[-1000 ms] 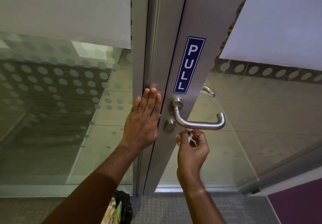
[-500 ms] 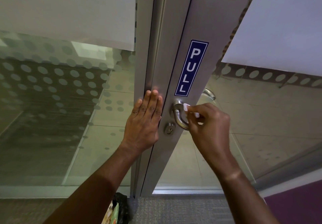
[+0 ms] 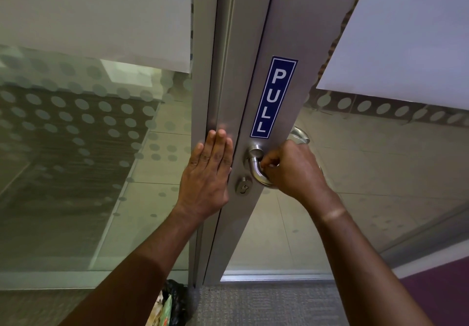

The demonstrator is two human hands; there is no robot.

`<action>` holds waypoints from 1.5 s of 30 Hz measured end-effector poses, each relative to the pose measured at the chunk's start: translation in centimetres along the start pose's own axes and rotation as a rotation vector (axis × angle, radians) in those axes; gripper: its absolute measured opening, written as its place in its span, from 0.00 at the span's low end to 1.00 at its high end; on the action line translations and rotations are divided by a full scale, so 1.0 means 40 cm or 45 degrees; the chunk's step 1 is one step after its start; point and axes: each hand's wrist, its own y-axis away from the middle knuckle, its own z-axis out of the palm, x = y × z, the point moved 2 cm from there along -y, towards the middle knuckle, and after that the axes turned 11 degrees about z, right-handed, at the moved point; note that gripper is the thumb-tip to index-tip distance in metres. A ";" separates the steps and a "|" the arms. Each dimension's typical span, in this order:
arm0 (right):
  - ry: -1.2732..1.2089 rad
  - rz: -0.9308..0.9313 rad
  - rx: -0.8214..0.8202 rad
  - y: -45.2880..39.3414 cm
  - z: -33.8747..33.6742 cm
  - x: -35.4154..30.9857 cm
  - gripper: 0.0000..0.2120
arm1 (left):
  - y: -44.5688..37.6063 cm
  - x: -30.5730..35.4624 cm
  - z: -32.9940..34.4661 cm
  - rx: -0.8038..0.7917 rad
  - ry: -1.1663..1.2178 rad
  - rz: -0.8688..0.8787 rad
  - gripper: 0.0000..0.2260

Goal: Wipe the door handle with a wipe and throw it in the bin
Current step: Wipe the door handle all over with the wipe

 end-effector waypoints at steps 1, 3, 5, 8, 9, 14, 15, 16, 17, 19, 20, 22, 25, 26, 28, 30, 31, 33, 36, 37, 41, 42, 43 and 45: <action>-0.001 -0.003 -0.013 -0.001 -0.003 0.002 0.06 | -0.001 0.000 -0.002 0.002 0.003 0.003 0.37; -0.092 -0.017 0.086 0.015 -0.012 0.006 0.06 | -0.002 -0.001 -0.007 0.002 0.012 0.004 0.36; -0.219 -0.097 0.294 0.046 -0.025 0.008 0.07 | -0.002 -0.002 -0.009 -0.001 -0.001 0.007 0.38; -0.222 -0.290 0.479 0.077 -0.022 -0.003 0.09 | -0.002 -0.003 -0.009 -0.029 -0.012 0.004 0.44; -0.175 -0.323 0.489 0.080 -0.013 -0.010 0.11 | -0.002 -0.003 -0.009 -0.038 -0.015 0.003 0.45; 0.274 -0.392 0.419 0.072 0.034 -0.045 0.11 | -0.002 -0.001 -0.015 -0.069 -0.029 0.010 0.45; 0.327 -0.401 0.395 0.072 0.036 -0.049 0.12 | -0.002 -0.001 -0.015 -0.078 -0.033 0.010 0.45; 0.363 -0.418 0.384 0.073 0.036 -0.052 0.13 | 0.000 -0.002 -0.016 -0.087 -0.037 0.007 0.44; 0.393 -0.437 0.386 0.075 0.035 -0.054 0.13 | 0.000 -0.002 -0.016 -0.093 -0.043 0.005 0.44; 0.449 -0.488 0.396 0.080 0.032 -0.055 0.13 | 0.001 -0.001 -0.016 -0.097 -0.046 0.005 0.44; 0.482 -0.519 0.390 0.082 0.031 -0.057 0.13 | 0.001 -0.001 -0.016 -0.098 -0.046 0.006 0.44; 0.567 -0.580 0.374 0.080 0.031 -0.059 0.14 | -0.001 0.000 -0.018 -0.096 -0.043 0.007 0.44; 0.736 -0.642 0.350 0.073 0.033 -0.066 0.16 | -0.003 0.001 -0.018 -0.069 -0.018 0.010 0.43; 0.783 -0.671 0.355 0.073 0.036 -0.069 0.17 | -0.003 0.001 -0.017 -0.068 -0.016 0.008 0.44; 0.849 -0.727 0.367 0.073 0.041 -0.075 0.18 | -0.003 0.001 -0.016 -0.076 -0.025 0.007 0.45; 0.865 -0.752 0.363 0.074 0.052 -0.080 0.18 | -0.002 0.001 -0.015 -0.071 -0.039 0.013 0.44; 0.851 -0.757 0.357 0.073 0.055 -0.086 0.19 | -0.002 0.001 -0.015 -0.068 -0.040 0.016 0.44; 0.809 -0.768 0.319 0.070 0.054 -0.096 0.20 | -0.002 0.000 -0.016 -0.069 -0.033 0.013 0.41; 0.560 -0.741 0.224 0.057 0.018 -0.071 0.14 | -0.003 0.002 -0.016 -0.057 -0.003 0.016 0.39; 0.363 -0.678 0.197 0.054 -0.004 -0.053 0.12 | -0.003 0.001 -0.015 -0.047 -0.004 0.015 0.40; -0.204 -0.352 0.296 0.049 -0.052 0.038 0.10 | -0.006 0.001 -0.002 -0.027 -0.034 0.011 0.44; -0.253 -0.309 0.338 0.050 -0.051 0.054 0.10 | -0.005 0.001 0.001 -0.023 -0.041 0.011 0.45; -0.286 -0.292 0.376 0.051 -0.047 0.064 0.10 | -0.004 0.001 0.003 -0.019 -0.047 0.009 0.45; -0.326 -0.305 0.440 0.051 -0.038 0.070 0.11 | -0.003 0.002 0.005 -0.012 -0.054 0.008 0.47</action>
